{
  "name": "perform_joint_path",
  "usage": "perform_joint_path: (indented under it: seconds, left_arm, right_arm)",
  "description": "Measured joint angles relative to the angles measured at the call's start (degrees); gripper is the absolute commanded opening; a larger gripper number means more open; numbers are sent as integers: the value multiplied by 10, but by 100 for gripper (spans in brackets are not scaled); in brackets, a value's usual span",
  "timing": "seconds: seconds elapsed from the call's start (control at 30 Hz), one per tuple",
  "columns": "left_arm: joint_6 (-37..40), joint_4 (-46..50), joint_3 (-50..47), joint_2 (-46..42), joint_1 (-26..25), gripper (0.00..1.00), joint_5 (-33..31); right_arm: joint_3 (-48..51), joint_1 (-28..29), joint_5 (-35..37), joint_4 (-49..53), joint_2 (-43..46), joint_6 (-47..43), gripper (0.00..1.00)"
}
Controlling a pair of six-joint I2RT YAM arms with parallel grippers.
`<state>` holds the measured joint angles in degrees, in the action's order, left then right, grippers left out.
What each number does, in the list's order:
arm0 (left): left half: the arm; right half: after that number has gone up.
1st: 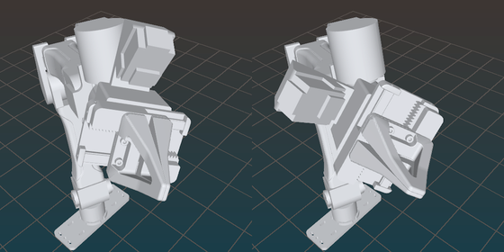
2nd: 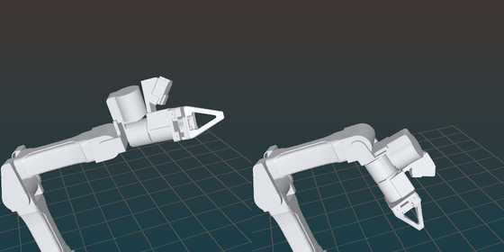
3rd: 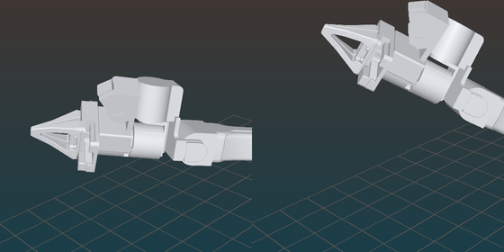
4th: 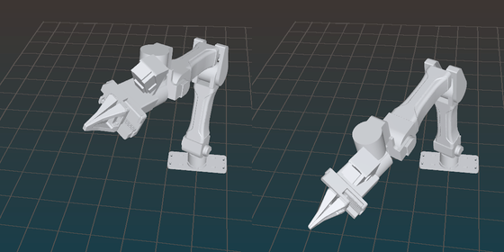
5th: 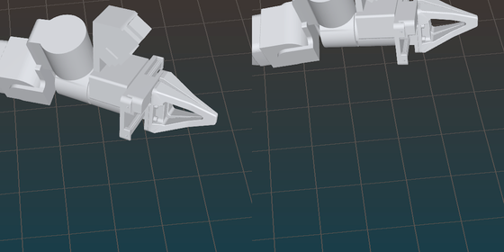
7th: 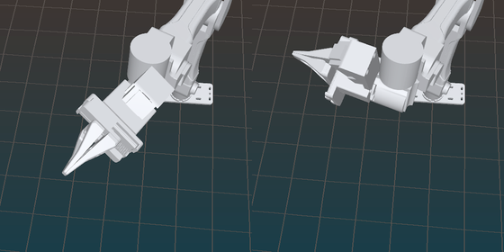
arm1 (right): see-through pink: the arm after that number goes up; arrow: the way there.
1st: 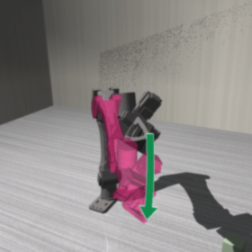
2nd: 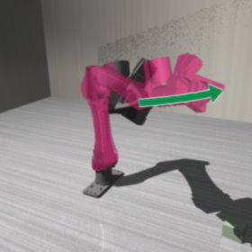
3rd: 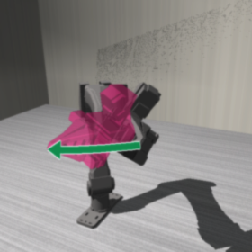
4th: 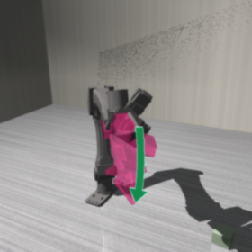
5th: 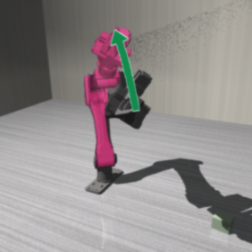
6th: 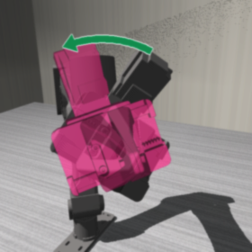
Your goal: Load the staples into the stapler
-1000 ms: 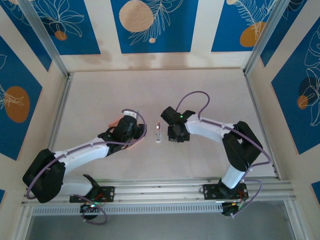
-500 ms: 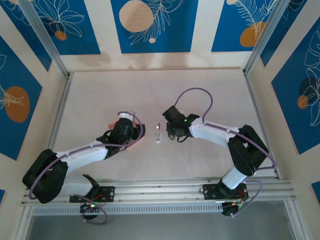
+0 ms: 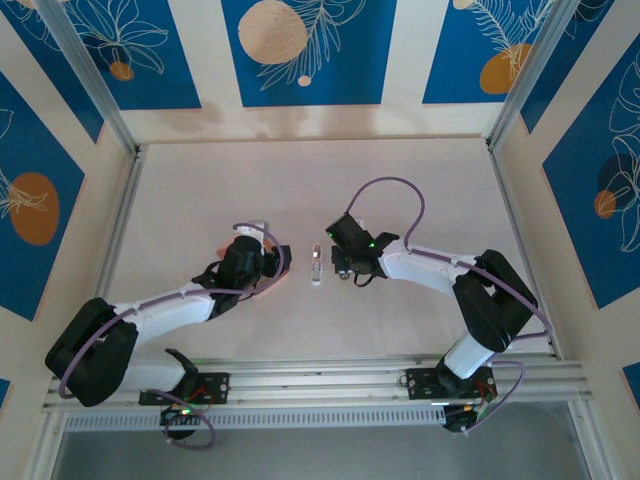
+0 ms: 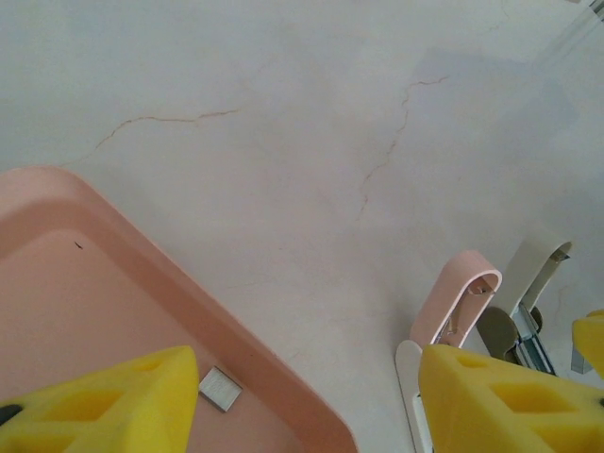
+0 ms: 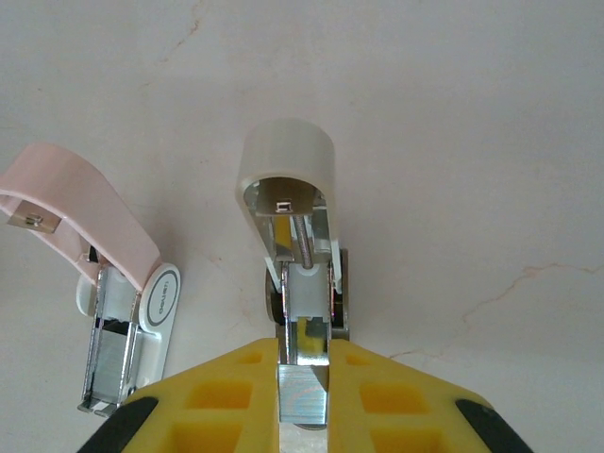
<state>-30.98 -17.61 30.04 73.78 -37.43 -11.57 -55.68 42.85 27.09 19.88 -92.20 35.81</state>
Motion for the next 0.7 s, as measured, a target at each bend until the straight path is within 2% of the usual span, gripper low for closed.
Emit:
perform_joint_path:
  seconds: [0.7]
  left_arm:
    - [14,-16,0,15,2,62,10]
  right_arm:
    - [4,-5,-1,-25,-30,-8,17]
